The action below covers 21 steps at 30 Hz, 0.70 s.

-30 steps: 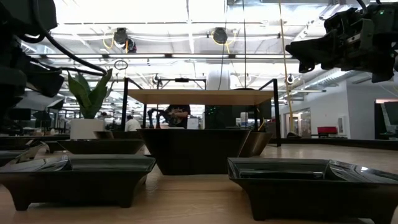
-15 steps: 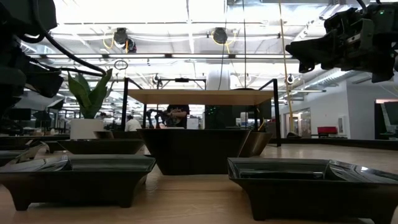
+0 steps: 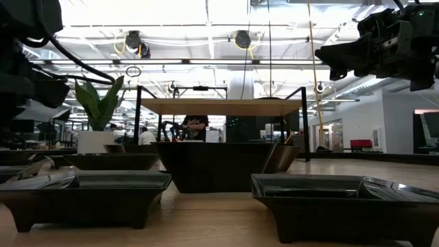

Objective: Pick & Place Mini shaped plates
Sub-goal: Stack the black leaf-shaped plate on top of the other black leaf-shaped plates on the shelf

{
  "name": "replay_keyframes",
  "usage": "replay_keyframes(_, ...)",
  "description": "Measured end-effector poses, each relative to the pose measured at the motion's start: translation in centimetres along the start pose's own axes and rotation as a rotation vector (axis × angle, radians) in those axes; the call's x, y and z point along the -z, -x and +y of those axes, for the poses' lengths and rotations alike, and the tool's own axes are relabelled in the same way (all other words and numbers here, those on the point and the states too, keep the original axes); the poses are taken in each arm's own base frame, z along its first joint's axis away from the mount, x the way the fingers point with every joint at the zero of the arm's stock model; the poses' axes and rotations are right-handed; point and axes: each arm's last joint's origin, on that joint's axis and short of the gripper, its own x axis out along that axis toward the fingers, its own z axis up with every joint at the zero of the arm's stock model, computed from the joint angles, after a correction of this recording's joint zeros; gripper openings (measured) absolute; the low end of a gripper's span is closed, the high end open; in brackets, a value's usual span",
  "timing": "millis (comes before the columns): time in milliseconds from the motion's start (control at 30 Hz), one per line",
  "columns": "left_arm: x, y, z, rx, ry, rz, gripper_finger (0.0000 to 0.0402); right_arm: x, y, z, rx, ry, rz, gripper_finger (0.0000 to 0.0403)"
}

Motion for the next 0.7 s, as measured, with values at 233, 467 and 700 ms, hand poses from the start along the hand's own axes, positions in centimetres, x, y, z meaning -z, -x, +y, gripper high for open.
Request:
replay_keyframes(233, 0.06, 0.12, -0.03, 0.016, 0.005, 0.019, 0.014, 0.0, 0.0, 0.0, 0.0, 0.0, 0.0, 0.0073)
replay_keyframes(467, 0.08, 0.46, 0.04, 0.036, -0.002, 0.014, 0.014, 0.0, 0.0, 0.0, 0.0, 0.0, 0.0, 0.0073)
replay_keyframes(700, 0.07, 0.46, 0.05, 0.035, -0.002, 0.01, 0.014, 0.06, 0.0, 0.01, 0.0, -0.004, 0.006, 0.0073)
